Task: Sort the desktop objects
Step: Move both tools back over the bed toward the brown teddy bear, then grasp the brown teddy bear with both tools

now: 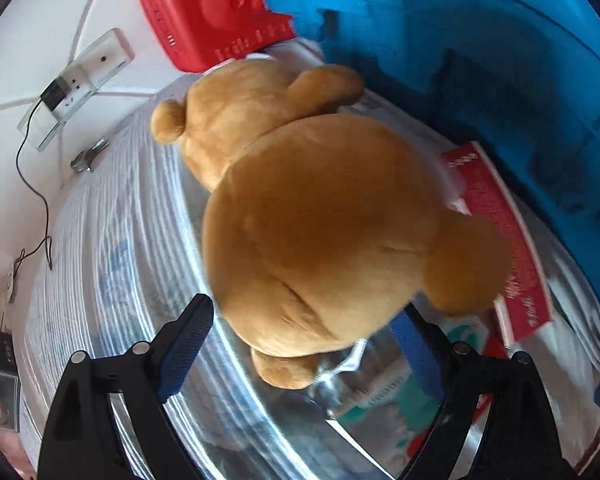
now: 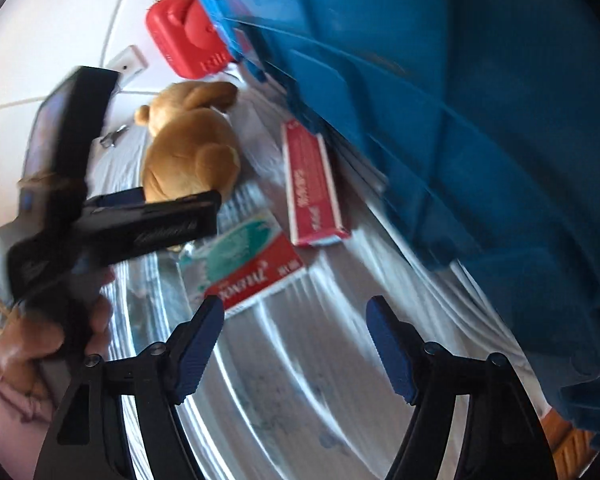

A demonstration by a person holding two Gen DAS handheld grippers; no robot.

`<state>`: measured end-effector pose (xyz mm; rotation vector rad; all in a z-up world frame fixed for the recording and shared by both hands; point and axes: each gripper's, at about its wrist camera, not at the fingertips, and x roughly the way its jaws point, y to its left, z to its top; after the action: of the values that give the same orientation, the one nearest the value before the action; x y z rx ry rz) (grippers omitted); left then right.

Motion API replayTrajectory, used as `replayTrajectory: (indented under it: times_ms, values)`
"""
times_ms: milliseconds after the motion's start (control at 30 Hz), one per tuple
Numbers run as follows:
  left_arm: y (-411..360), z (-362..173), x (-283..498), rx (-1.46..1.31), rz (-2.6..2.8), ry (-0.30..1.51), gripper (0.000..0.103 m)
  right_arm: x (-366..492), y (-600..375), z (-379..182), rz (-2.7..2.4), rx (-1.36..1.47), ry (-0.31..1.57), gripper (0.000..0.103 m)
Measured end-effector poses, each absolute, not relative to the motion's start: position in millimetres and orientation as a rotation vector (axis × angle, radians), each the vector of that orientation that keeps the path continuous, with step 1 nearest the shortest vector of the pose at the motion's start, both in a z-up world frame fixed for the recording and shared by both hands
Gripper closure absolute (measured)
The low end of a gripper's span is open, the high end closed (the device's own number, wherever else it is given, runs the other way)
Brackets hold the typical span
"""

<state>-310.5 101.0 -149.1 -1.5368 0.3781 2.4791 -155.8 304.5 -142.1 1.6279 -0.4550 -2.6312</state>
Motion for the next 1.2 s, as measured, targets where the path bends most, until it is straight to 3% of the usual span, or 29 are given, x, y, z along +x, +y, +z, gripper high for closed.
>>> replayTrajectory:
  times_ms: [67,367,500,600,733,833,867,1000,1033,1100,1200]
  values:
    - [71,-149,-314,-1.575,2.476,0.241,0.013,-155,306,-142,-2.632,1.630,-0.439,0.025]
    - [-66,-133,-313,-1.719,2.789,0.203,0.013,-177,275,-146,-2.508,1.588,-0.395,0.024]
    - [-64,-103,-293,-1.617,2.688,-0.070,0.013,-182,260,-142,-2.493,1.553,-0.345,0.022]
    - [-21,-84,-291,-1.498,2.640,-0.104,0.013,-183,257,-144,-2.508,1.548,-0.340,0.019]
    - [46,-100,-334,-1.546,2.600,-0.046,0.013,-186,256,-152,-2.505,1.584,-0.343,0.016]
    - [77,-135,-355,-1.661,2.648,0.243,0.004,-181,263,-154,-2.517,1.609,-0.360,0.015]
    - [79,-139,-350,-1.629,2.666,0.329,0.004,-180,267,-153,-2.527,1.614,-0.365,0.013]
    - [42,-147,-307,-1.544,2.603,0.399,0.005,-177,274,-149,-2.540,1.601,-0.338,0.013]
    - [27,-151,-298,-1.562,2.581,0.405,0.006,-176,273,-149,-2.536,1.597,-0.318,0.013]
    - [1,-163,-284,-1.629,2.527,0.414,0.023,-177,264,-150,-2.512,1.590,-0.283,0.022]
    - [-29,-177,-270,-1.696,2.509,0.464,0.024,-182,249,-148,-2.486,1.561,-0.267,0.027]
